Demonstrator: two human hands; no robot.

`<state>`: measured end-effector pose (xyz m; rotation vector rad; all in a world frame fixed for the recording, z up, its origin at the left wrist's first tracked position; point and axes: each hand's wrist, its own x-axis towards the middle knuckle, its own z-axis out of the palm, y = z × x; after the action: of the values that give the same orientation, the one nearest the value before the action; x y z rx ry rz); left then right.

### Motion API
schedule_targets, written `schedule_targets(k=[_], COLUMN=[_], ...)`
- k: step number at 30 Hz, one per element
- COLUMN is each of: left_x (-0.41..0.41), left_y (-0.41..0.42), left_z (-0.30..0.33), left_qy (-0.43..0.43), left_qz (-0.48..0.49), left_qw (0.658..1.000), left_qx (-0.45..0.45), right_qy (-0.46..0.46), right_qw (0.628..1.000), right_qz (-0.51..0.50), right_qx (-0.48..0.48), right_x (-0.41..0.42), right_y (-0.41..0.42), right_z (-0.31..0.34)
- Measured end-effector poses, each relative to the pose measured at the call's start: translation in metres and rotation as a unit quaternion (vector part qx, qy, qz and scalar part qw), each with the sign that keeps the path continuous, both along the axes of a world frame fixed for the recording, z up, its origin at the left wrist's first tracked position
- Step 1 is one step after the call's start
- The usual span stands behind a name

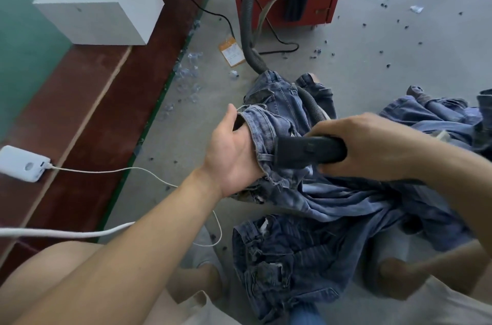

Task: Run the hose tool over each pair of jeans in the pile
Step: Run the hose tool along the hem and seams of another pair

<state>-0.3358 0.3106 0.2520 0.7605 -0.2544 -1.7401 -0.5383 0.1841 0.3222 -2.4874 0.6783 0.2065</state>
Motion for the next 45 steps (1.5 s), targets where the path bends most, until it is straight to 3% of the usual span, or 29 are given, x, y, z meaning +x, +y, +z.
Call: schedule_targets(k=[3, 6, 12, 18, 27, 33, 35, 37, 41, 45], left_x=[-0.003, 0.004, 0.002, 0.004, 0.013, 0.012, 0.014, 0.015, 0.008, 0.002], left_y=[-0.002, -0.004, -0.004, -0.008, -0.005, -0.004, -0.003, -0.004, -0.005, -0.005], left_z=[-0.004, -0.004, 0.002, 0.002, 0.004, -0.001, 0.001, 0.000, -0.004, -0.002], left_qy=[-0.007, -0.010, 0.026, -0.097, -0.125, -0.176, -0.174, -0.159, -0.135, -0.116], left_qz=[-0.016, -0.011, -0.005, 0.021, 0.028, 0.001, 0.014, 0.027, 0.036, 0.014], left_qw=[1.000, 1.000, 1.000, 0.991, 0.986, 0.978, 0.978, 0.980, 0.983, 0.986], left_qx=[0.001, 0.011, -0.004, 0.091, 0.104, 0.117, 0.110, 0.114, 0.117, 0.122], right_qy=[-0.050, -0.108, 0.015, -0.097, 0.022, -0.112, -0.122, -0.078, 0.018, -0.052], right_qw=[0.998, 0.993, 1.000, 0.994, 1.000, 0.989, 0.987, 0.993, 0.999, 0.997], right_qz=[0.019, -0.035, 0.001, -0.027, -0.012, -0.028, -0.060, -0.068, 0.004, 0.026], right_qx=[0.010, 0.040, 0.001, 0.042, -0.011, 0.088, 0.087, 0.054, 0.038, 0.047], right_x=[0.013, 0.014, -0.006, 0.009, -0.009, 0.006, 0.003, -0.005, -0.007, 0.012], right_y=[0.015, 0.009, -0.006, 0.006, -0.006, 0.005, -0.006, -0.017, -0.004, 0.022], right_z=[-0.009, -0.006, -0.002, -0.012, -0.009, 0.001, 0.008, 0.013, 0.003, -0.011])
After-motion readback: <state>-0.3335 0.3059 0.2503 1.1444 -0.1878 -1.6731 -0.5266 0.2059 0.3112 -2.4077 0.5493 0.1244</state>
